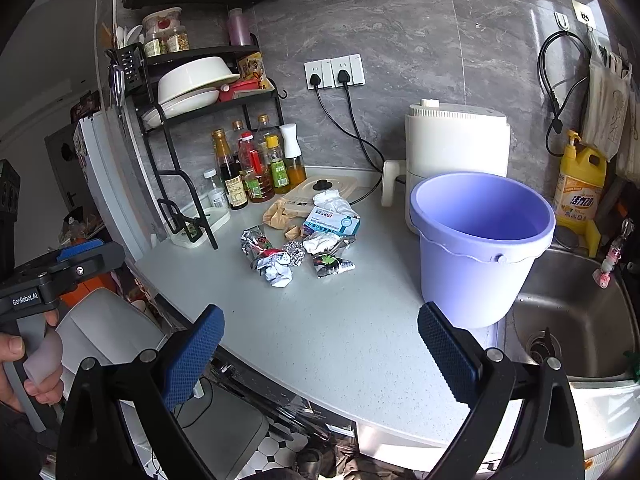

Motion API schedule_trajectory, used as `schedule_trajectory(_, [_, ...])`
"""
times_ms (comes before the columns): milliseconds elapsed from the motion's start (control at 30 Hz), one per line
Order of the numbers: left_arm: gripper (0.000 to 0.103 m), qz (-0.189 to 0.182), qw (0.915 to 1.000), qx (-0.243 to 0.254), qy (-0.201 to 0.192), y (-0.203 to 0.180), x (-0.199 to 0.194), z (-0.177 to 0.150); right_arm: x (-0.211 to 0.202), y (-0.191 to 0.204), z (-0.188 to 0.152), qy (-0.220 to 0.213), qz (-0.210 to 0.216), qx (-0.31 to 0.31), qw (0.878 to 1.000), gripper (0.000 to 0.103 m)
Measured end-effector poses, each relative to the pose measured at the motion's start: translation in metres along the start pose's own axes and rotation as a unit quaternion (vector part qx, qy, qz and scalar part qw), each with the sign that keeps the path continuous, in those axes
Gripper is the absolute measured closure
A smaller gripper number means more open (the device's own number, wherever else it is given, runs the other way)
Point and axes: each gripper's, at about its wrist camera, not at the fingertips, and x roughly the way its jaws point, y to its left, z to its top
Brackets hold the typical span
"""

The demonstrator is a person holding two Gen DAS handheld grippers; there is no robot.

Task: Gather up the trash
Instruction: 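Move the right tool toward the pile of foil snack wrappers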

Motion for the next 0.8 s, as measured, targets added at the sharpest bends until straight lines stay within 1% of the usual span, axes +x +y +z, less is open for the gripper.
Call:
schedule_trajectory(133, [0.006,0.006,1.0000,0.004,-0.003,-0.004,-0.007,0.001,-0.006,0.002,0.002,-0.003,0.004,-0.002,1.000,0.008])
schedule_trajectory(233, [0.006,0.009,1.0000,0.000,0.001,-0.005,-0.009,0.003,-0.009,0.005,0.003,-0.006,0.000,-0.018,1.000,0.008])
schedule_trajectory(400, [0.006,0.015,0.9998,0.014,-0.002,-0.009,-0.014,0.007,-0.007,0.002,0.006,-0.004,0.004,-0.006,1.000,0.008])
schedule_trajectory(500, [0.006,0.014,0.9998,0.011,-0.005,-0.005,-0.016,0.008,-0.003,0.003,0.009,0.005,0.008,-0.003,1.000,0.008])
schedule_trajectory(567, [0.006,0.011,0.9998,0.012,-0.006,-0.002,-0.016,0.008,-0.001,0.008,0.011,-0.007,0.002,-0.019,1.000,0.008])
schedule_trajectory(667, [0.006,0.004,0.9999,0.011,-0.004,0.005,-0.013,0.009,0.004,0.013,0.013,-0.011,0.005,-0.023,1.000,0.008])
schedule_trajectory(800, [0.006,0.001,1.0000,0.001,0.001,0.017,-0.003,0.010,0.016,0.017,0.015,-0.003,0.006,-0.023,1.000,0.008])
